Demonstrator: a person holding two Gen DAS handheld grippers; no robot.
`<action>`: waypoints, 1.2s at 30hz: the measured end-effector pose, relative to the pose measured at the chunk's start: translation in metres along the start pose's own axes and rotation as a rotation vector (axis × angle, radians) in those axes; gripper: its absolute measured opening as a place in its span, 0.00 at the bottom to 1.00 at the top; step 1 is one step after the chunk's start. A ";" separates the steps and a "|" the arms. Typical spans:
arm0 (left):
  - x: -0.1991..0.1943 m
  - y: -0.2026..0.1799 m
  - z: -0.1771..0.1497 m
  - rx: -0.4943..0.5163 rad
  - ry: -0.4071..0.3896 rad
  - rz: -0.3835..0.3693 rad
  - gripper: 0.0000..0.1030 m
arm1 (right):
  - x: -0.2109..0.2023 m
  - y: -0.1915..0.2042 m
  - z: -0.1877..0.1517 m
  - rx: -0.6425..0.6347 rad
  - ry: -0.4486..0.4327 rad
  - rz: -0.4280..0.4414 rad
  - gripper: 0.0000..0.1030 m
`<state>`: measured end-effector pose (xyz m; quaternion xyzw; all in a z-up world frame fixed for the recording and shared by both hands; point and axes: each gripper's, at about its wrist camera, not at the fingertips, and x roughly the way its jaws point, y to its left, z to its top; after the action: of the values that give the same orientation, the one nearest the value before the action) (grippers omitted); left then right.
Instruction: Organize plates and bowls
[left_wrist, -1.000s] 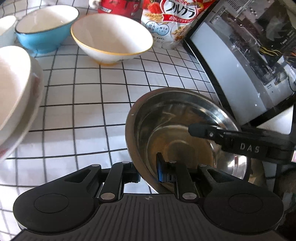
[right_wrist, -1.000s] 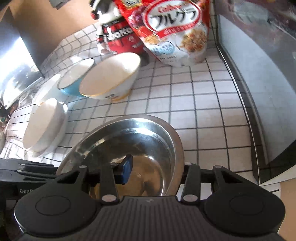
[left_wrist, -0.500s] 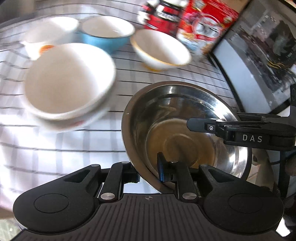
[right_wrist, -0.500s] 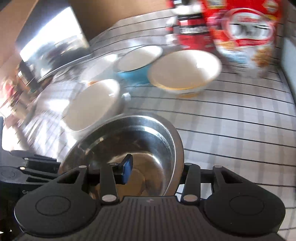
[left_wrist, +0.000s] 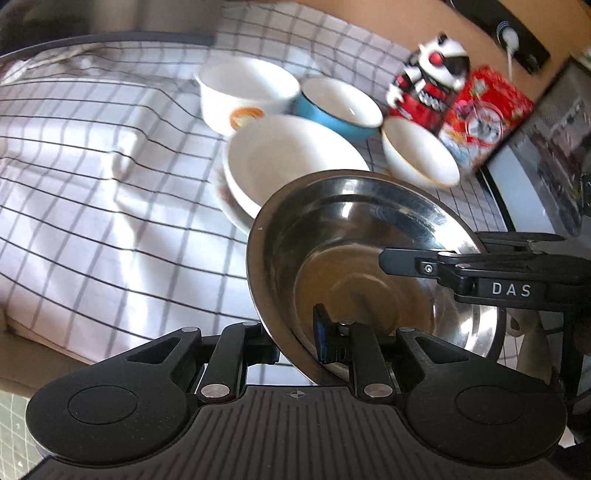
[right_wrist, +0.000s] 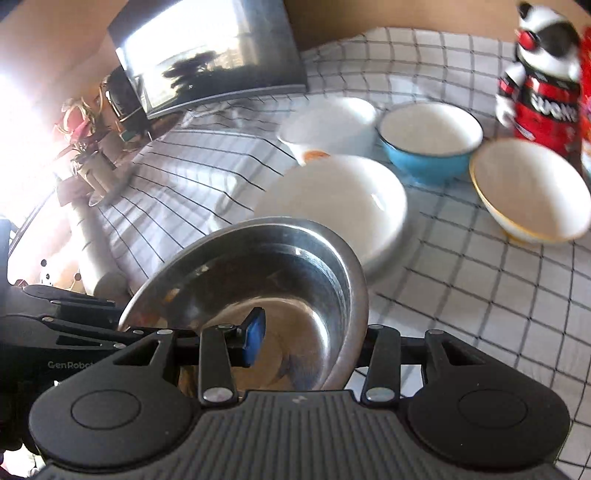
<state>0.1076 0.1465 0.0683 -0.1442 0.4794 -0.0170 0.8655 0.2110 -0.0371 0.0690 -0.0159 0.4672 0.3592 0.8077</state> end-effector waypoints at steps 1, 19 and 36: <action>-0.003 0.004 0.003 -0.002 -0.012 -0.003 0.19 | 0.000 0.006 0.004 -0.007 -0.009 -0.004 0.41; 0.017 0.026 0.083 0.190 -0.109 -0.154 0.19 | 0.005 0.027 0.048 0.074 -0.225 -0.283 0.41; 0.096 0.047 0.117 0.096 -0.088 -0.046 0.19 | 0.089 -0.024 0.081 0.028 -0.104 -0.260 0.42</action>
<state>0.2521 0.2025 0.0354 -0.1141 0.4361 -0.0537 0.8910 0.3129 0.0242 0.0393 -0.0466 0.4236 0.2455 0.8707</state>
